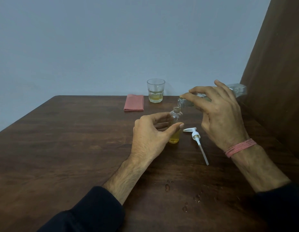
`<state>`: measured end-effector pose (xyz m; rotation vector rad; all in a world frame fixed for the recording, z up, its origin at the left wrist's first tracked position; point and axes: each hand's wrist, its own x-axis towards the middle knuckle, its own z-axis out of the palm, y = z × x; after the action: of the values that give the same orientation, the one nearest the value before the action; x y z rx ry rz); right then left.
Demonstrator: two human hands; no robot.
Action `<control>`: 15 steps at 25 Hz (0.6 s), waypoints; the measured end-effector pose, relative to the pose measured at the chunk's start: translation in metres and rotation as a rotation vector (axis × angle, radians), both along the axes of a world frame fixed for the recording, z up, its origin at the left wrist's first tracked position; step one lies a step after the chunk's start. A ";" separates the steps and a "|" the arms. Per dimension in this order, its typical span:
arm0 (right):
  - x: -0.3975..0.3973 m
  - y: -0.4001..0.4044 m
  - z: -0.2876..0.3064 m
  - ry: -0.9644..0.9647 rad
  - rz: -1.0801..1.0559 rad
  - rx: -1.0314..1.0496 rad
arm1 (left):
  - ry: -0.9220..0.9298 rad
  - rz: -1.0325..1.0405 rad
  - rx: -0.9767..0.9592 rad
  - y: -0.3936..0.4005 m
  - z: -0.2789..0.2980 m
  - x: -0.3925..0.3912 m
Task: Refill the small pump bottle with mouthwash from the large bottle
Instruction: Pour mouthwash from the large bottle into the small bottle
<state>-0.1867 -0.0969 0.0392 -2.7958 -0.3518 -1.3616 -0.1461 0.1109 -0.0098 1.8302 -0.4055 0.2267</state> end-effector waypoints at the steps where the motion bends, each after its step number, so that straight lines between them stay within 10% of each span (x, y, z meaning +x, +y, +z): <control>1: 0.000 0.000 -0.001 0.001 -0.004 0.000 | -0.002 0.003 0.007 0.000 0.000 -0.001; 15: 0.001 0.000 -0.001 -0.010 -0.004 0.007 | -0.079 0.051 0.132 -0.002 0.003 -0.001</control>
<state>-0.1861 -0.0973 0.0387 -2.7864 -0.3414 -1.3756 -0.1466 0.1090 -0.0070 1.9676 -0.4383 0.3149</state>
